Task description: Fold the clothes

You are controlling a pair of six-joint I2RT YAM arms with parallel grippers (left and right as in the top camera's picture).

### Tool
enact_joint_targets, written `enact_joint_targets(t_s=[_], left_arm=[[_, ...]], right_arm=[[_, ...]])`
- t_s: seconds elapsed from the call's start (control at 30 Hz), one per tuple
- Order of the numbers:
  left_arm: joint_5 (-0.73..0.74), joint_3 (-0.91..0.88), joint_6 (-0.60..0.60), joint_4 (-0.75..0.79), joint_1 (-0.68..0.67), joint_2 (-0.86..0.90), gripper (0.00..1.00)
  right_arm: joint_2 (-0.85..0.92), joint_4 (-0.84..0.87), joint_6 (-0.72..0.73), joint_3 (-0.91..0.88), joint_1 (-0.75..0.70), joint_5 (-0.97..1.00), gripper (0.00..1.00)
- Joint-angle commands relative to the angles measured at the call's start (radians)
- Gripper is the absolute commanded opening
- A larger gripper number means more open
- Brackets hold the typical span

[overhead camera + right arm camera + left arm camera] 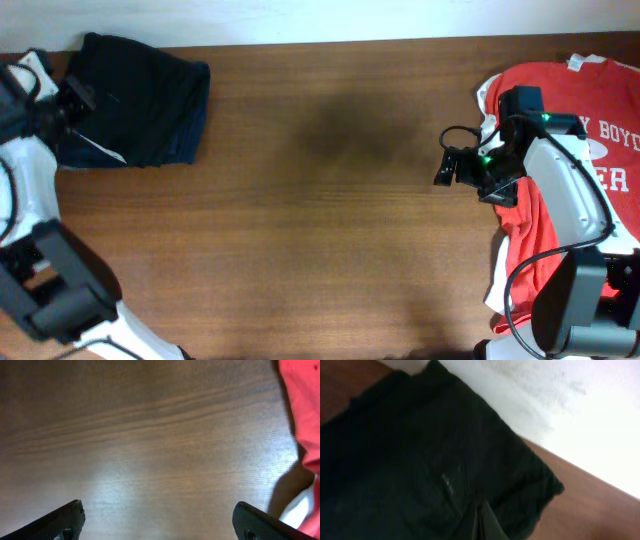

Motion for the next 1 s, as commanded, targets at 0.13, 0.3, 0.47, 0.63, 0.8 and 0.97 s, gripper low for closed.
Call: enact_joint_targets(t_s=[0.13,0.3,0.47,0.63,0.8,0.97], left_arm=[[-0.037,0.117,0.076,0.008,0.039,0.330,0.04],[0.083,0.124,0.076,-0.006,0.089,0.401,0.05],[0.095,0.161,0.075,-0.128,0.050,0.103,0.05],[0.078,0.124,0.087,-0.298,-0.052,0.093,0.04],[-0.028,0.014,0.087,-0.289,-0.130,0.256,0.03],[0.010,-0.007,0.087,-0.214,-0.147,0.430,0.01]], right_arm=[[-0.004,0.000,-0.003,0.006,-0.001,0.009,0.98],[-0.004,0.000,-0.003,0.006,-0.001,0.009,0.98],[-0.004,0.000,-0.003,0.006,-0.001,0.009,0.98],[-0.003,0.000,-0.003,0.006,-0.001,0.009,0.98],[-0.004,0.000,-0.003,0.006,-0.001,0.009,0.98],[-0.004,0.000,-0.003,0.006,-0.001,0.009,0.98]])
